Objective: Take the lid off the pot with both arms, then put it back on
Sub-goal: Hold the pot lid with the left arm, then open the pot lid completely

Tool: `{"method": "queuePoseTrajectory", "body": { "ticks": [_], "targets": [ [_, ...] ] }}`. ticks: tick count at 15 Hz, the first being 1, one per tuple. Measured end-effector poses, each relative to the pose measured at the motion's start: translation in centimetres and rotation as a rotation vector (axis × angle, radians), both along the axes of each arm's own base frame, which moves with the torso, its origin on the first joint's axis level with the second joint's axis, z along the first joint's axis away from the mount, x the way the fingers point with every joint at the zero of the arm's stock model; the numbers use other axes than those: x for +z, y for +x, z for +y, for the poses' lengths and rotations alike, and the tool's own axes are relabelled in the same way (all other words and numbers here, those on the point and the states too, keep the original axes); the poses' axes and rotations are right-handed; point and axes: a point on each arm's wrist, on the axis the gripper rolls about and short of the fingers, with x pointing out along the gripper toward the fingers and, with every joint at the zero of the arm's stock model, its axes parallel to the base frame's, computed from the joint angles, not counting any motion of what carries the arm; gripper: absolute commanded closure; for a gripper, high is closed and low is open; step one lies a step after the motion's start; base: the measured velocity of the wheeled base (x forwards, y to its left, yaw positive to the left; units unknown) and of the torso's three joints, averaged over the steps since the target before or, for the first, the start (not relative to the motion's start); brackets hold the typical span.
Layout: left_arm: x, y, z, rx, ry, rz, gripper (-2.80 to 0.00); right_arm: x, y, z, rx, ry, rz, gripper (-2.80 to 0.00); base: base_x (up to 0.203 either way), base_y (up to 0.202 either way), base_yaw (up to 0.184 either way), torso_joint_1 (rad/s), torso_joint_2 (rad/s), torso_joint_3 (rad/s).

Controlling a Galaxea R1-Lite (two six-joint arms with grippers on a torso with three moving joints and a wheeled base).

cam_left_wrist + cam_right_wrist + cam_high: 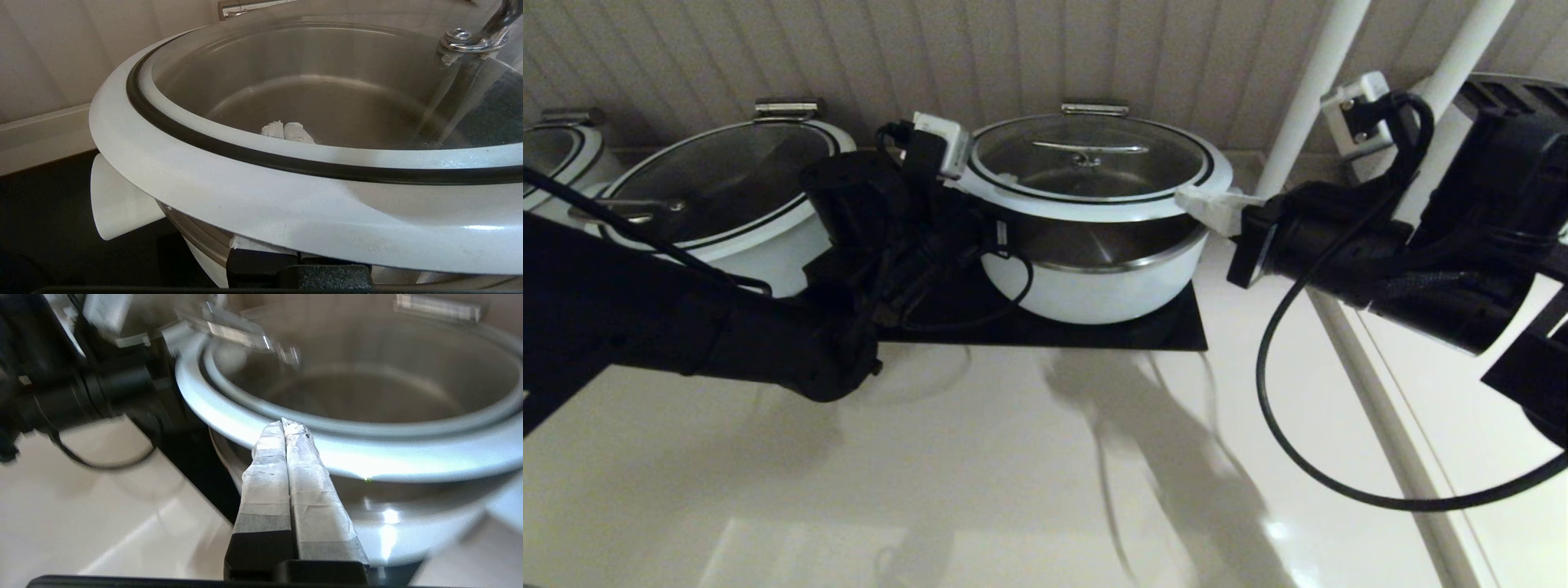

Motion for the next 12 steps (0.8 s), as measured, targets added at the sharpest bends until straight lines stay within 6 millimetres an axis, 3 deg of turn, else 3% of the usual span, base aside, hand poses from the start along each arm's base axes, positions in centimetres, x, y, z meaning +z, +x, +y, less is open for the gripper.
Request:
{"method": "queuePoseTrajectory", "body": {
  "ticks": [5,12],
  "targets": [
    [0.1,0.2,0.4,0.004,-0.001,0.002,0.00,0.4,-0.3,-0.8,-0.037,0.000,0.002,0.00,0.000,0.000,0.000,0.000,0.00,0.000],
    [0.1,0.9,0.5,0.012,-0.005,-0.006,0.00,-2.3,0.4,-0.6,-0.050,-0.052,0.094,0.00,0.000,0.000,0.000,0.000,0.00,0.000]
  ]
}}
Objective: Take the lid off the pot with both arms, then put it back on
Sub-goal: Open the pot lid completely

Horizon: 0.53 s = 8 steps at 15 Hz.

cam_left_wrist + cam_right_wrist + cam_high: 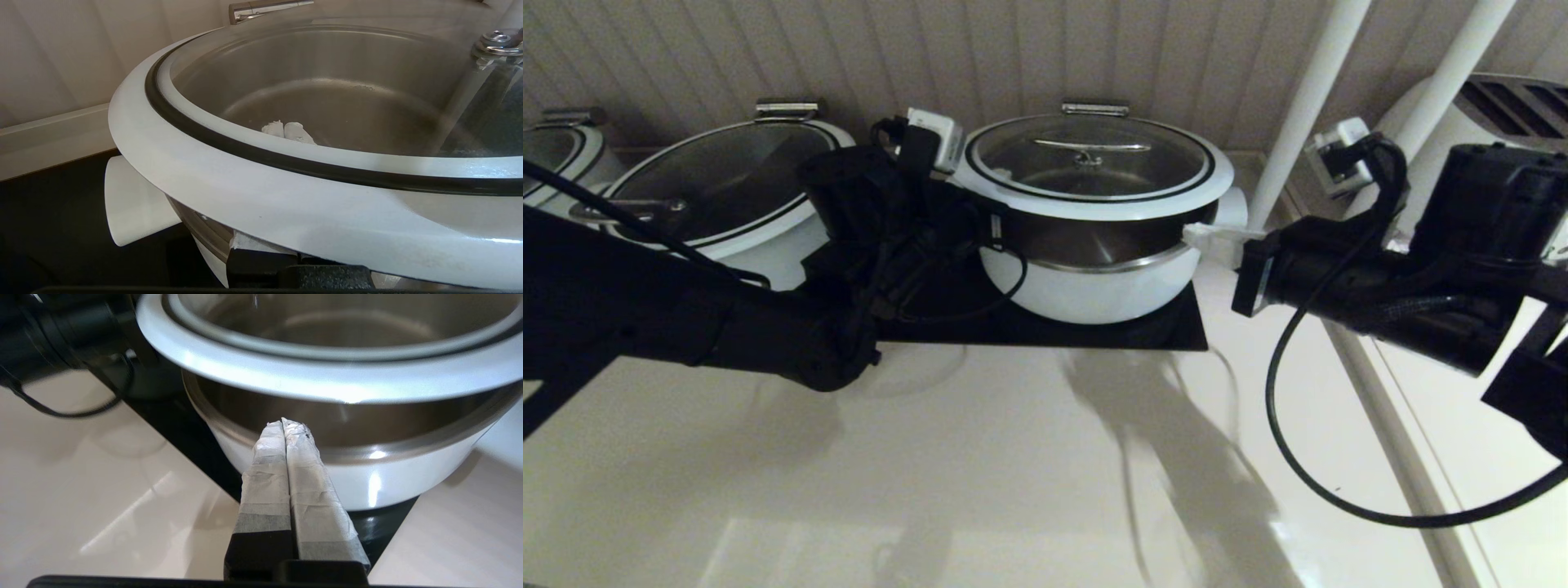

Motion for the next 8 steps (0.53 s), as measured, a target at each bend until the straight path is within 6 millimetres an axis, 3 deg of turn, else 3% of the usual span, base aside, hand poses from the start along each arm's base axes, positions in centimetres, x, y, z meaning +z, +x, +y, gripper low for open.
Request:
{"method": "queuePoseTrajectory", "body": {
  "ticks": [8],
  "targets": [
    [-0.4,0.4,-0.1,0.001,0.003,0.006,0.00,-1.8,2.1,1.1,0.000,-0.020,0.040,0.00,0.000,0.000,0.000,0.000,0.00,0.000]
  ]
}}
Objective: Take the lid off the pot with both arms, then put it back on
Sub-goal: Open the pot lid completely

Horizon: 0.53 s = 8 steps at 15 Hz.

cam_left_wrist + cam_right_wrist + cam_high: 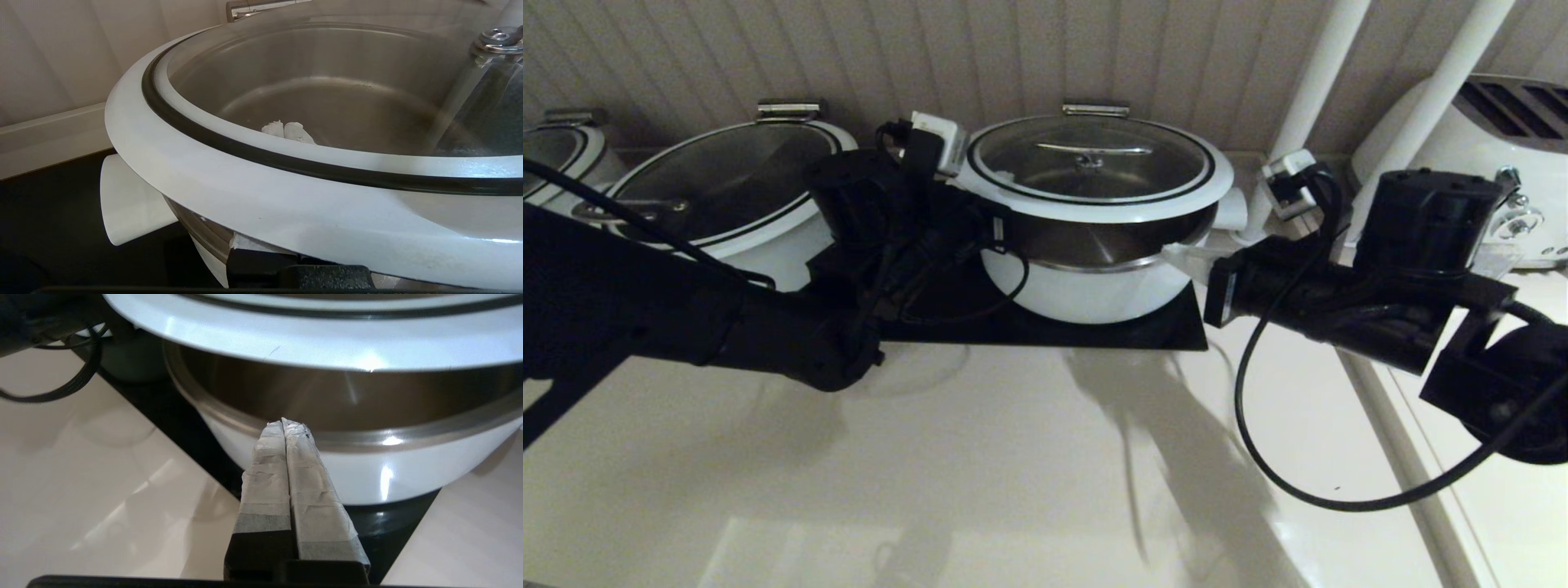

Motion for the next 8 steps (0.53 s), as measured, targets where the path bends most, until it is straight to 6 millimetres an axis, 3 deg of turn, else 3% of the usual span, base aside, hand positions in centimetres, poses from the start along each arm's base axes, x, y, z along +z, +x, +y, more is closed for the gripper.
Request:
{"method": "queuePoseTrajectory", "body": {
  "ticks": [8],
  "targets": [
    [0.2,0.4,-0.2,0.001,-0.006,-0.009,0.00,1.2,3.0,1.5,-0.024,0.028,-0.056,0.00,0.000,0.000,0.000,0.000,0.00,0.000]
  ]
}}
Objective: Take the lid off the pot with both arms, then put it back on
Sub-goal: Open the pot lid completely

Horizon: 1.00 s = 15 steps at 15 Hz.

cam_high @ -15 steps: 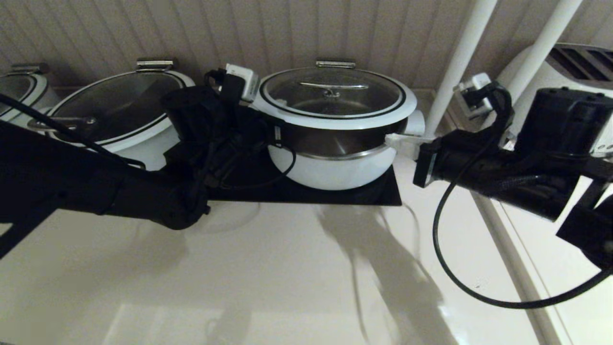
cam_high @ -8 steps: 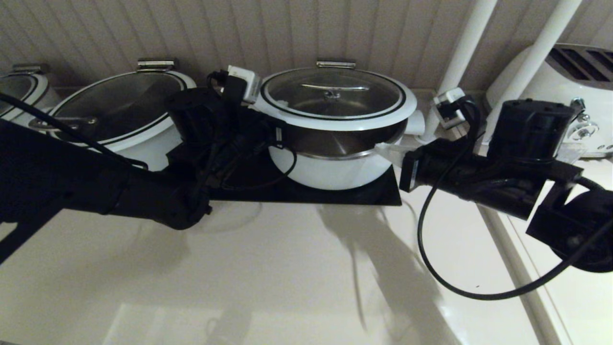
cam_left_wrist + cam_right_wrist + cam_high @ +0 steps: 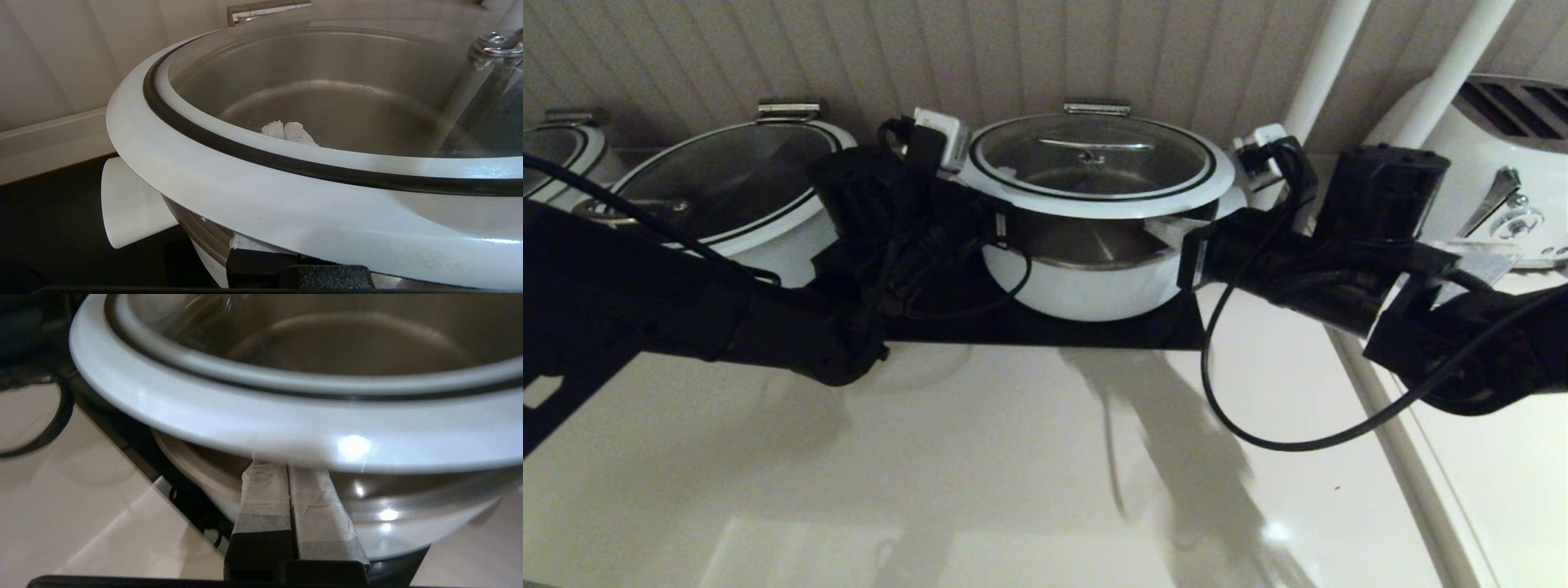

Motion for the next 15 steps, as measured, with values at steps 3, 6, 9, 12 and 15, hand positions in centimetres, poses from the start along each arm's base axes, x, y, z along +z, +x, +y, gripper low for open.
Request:
{"method": "queuePoseTrajectory", "body": {
  "ticks": [3,6,9,12,15],
  "targets": [
    [-0.1,0.1,0.0,0.002,0.001,0.001,0.00,0.2,0.7,0.2,-0.014,0.007,-0.012,0.00,0.000,0.000,0.000,0.000,0.00,0.000],
    [-0.3,0.1,0.0,0.004,0.003,0.005,0.00,0.7,1.1,0.4,-0.021,0.029,-0.070,0.00,0.000,0.000,0.000,0.000,0.00,0.000],
    [-0.6,0.1,0.0,0.003,0.007,0.014,0.00,0.6,1.6,0.4,-0.040,0.036,-0.085,0.00,0.000,0.000,0.000,0.000,0.00,0.000],
    [-1.6,-0.3,0.2,0.004,0.024,0.043,0.00,0.7,1.8,0.4,-0.043,0.038,-0.091,0.00,0.000,0.000,0.000,0.000,0.00,0.000],
    [-2.6,-1.0,0.5,0.005,0.046,0.079,0.00,0.9,1.9,0.4,-0.045,0.041,-0.097,0.00,0.000,0.000,0.000,0.000,0.00,0.000]
  ]
}}
